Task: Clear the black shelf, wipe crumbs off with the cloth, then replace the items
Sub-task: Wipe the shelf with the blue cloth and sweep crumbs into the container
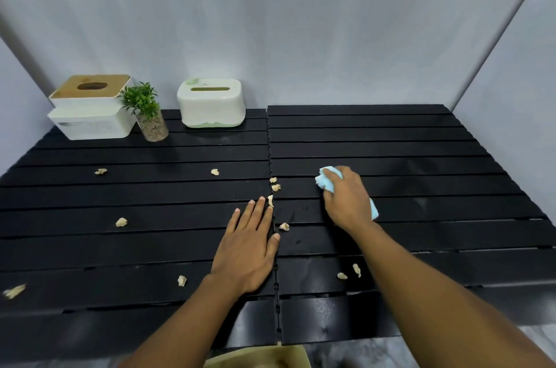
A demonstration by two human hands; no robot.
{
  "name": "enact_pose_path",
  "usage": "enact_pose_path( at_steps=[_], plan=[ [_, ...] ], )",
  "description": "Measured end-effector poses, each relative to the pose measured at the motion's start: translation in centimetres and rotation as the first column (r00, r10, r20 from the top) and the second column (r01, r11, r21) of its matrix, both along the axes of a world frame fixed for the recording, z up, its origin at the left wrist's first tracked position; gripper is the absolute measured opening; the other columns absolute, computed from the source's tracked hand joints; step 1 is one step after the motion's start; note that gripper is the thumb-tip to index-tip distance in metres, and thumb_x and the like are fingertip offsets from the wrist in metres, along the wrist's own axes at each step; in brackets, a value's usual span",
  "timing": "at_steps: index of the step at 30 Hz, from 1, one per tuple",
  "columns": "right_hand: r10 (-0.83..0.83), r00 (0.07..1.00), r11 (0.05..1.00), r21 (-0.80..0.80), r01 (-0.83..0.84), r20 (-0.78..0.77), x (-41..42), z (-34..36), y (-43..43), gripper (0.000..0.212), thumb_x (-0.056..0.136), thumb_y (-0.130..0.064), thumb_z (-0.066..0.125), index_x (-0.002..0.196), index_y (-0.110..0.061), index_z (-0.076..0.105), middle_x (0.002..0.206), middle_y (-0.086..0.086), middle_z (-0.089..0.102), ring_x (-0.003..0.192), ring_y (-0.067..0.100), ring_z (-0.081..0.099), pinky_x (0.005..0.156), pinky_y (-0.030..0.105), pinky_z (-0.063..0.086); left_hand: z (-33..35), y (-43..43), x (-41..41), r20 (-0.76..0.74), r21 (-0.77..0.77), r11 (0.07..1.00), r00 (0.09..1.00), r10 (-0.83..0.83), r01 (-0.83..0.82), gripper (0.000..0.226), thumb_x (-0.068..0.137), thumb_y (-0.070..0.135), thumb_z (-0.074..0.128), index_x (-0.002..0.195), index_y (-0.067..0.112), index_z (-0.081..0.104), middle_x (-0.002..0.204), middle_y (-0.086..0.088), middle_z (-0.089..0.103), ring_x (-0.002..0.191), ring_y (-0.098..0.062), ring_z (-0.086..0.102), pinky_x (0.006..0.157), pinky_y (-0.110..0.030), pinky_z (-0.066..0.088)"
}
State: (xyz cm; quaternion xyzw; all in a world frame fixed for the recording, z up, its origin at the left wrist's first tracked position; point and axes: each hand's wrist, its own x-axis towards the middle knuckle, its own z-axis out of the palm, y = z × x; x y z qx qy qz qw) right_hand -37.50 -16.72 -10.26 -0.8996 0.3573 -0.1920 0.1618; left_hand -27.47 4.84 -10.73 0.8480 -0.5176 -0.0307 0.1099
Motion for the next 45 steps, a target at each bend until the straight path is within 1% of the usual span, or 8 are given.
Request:
enact_pose_path(
  at_steps=[6,13,16,19,25,34,40,45],
  plan=[
    [0.229,0.971,0.970,0.073,-0.233,0.068,4.0,0.2,6.1,0.042,0.091,-0.019,0.050,0.132,-0.024,0.053,0.132,0.000,0.049,0.119,0.020,0.043,0.096,0.031,0.038,-0.3,-0.1,0.1,0.020,0.006,1.000,1.000,-0.003,0.002,0.065,0.093,0.048,0.002,0.151,0.019,-0.002,0.160,0.002,-0.009,0.145,-0.012,-0.013,0.118,-0.035,-0.008],
    [-0.102,0.894,0.843,0.515,-0.156,0.437,1.7,3.5,5.2,0.033,0.094,-0.016,0.054,0.125,-0.021,0.061,0.123,-0.002,0.054,0.111,0.012,0.055,0.100,0.026,0.042,0.1,0.5,-0.2,-0.005,0.012,1.000,1.000,0.002,-0.002,0.067,0.091,0.050,-0.002,0.151,0.019,0.002,0.160,0.001,-0.007,0.146,-0.012,-0.011,0.117,-0.033,-0.009],
    [-0.133,0.909,0.910,0.413,-0.046,0.396,-2.4,5.2,1.9,0.033,0.093,-0.015,0.054,0.125,-0.021,0.060,0.124,-0.002,0.054,0.110,0.009,0.053,0.096,0.021,0.037,0.4,1.0,-0.6,-0.033,0.009,1.000,0.999,0.024,-0.023,0.078,0.083,0.051,-0.010,0.151,0.017,0.007,0.160,0.000,-0.002,0.146,-0.013,-0.006,0.117,-0.031,-0.010],
    [-0.115,0.971,0.972,0.225,0.066,0.210,-7.5,5.8,-1.2,0.035,0.093,-0.019,0.052,0.128,-0.022,0.058,0.126,0.000,0.053,0.113,0.014,0.052,0.096,0.028,0.039,0.4,1.7,-1.7,-0.025,0.015,1.000,0.999,0.025,-0.024,0.081,0.081,0.051,-0.012,0.151,0.015,0.007,0.160,-0.002,-0.002,0.147,-0.014,-0.006,0.117,-0.032,-0.010],
    [-0.182,0.977,0.977,0.088,0.192,-0.113,-15.4,1.6,-0.6,0.042,0.091,-0.021,0.051,0.133,-0.022,0.052,0.135,0.006,0.047,0.117,0.026,0.047,0.087,0.037,0.042,0.6,3.6,-4.8,-0.017,0.018,1.000,1.000,-0.008,0.009,0.078,0.083,0.050,-0.010,0.151,0.015,0.005,0.160,-0.002,-0.004,0.146,-0.014,-0.008,0.115,-0.033,-0.012],
    [-0.098,0.995,0.995,0.024,0.097,0.025,-9.7,0.3,10.4,0.046,0.083,-0.015,0.057,0.130,-0.016,0.054,0.126,0.011,0.051,0.112,0.032,0.048,0.091,0.039,0.044,0.7,3.8,-5.8,-0.009,0.044,0.999,0.999,0.031,-0.030,0.056,0.100,0.037,0.012,0.151,0.014,0.004,0.160,-0.001,-0.004,0.146,-0.015,-0.008,0.118,-0.036,-0.007],
    [0.067,0.994,0.975,0.205,-0.083,0.085,-5.0,1.4,16.9,0.046,0.090,-0.022,0.049,0.136,-0.024,0.048,0.135,0.000,0.045,0.121,0.020,0.043,0.094,0.035,0.043,0.4,3.8,-5.2,-0.046,0.050,0.999,0.999,-0.008,0.010,0.079,0.081,0.048,-0.012,0.152,0.017,0.007,0.161,0.000,-0.002,0.147,-0.013,-0.005,0.118,-0.035,-0.005],
    [-0.167,0.932,0.923,0.384,0.032,0.323,-7.9,3.6,13.7,0.039,0.090,-0.016,0.054,0.128,-0.023,0.058,0.128,0.000,0.052,0.113,0.019,0.054,0.096,0.028,0.041,0.5,5.0,-4.6,-0.051,0.032,0.999,0.998,-0.031,0.033,0.080,0.081,0.049,-0.012,0.151,0.018,0.010,0.160,0.003,0.002,0.146,-0.011,-0.003,0.118,-0.030,-0.006]
  ],
)
